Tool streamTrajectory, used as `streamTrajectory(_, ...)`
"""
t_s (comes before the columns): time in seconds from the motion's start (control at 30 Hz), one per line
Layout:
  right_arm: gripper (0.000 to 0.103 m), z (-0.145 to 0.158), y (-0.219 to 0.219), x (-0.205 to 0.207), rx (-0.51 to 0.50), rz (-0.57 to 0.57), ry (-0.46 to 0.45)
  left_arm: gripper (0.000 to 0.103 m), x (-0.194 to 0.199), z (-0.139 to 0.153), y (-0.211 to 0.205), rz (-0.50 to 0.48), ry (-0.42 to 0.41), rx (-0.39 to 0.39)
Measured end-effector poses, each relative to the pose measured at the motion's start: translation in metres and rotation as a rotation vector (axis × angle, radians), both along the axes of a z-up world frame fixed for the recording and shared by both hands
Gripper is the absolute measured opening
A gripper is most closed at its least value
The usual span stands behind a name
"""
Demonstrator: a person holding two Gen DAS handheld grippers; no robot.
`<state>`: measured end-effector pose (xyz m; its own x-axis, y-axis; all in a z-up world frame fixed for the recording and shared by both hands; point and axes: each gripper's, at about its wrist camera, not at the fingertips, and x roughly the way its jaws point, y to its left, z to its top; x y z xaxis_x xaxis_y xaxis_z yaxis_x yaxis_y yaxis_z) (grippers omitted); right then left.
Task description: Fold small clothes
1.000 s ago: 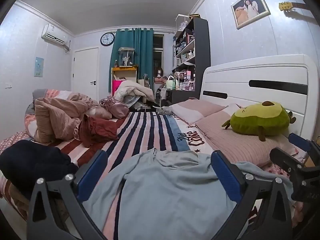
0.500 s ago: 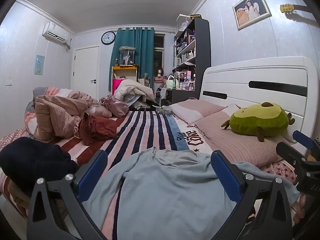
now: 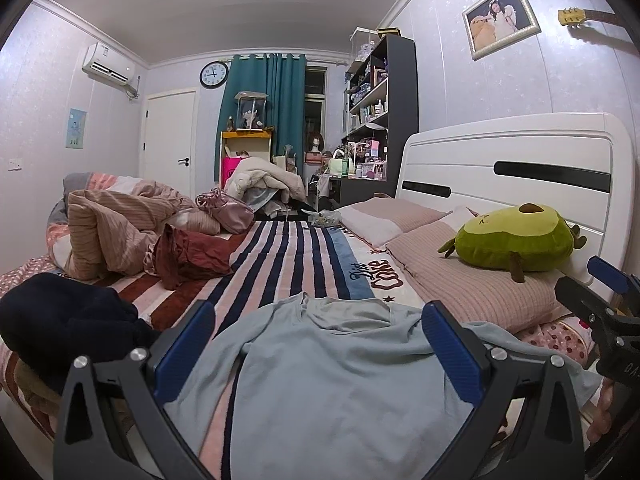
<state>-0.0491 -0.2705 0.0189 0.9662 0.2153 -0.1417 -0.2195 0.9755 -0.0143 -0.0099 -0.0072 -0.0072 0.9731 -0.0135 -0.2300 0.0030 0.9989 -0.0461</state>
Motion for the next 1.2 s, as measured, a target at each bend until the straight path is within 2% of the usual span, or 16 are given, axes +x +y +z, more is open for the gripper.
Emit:
streamTrajectory(0.53,0.103,0.002,0.000,-0.004,0.035,0.021,0.017,0.102,0.003,-0.001,0.006,-0.008,0.015,-0.010)
streamTrajectory(1.2,0.103,-0.005,0.003,0.000,-0.009,0.028,0.034,0.102,0.009,-0.005,0.006,-0.018,0.023,-0.006)
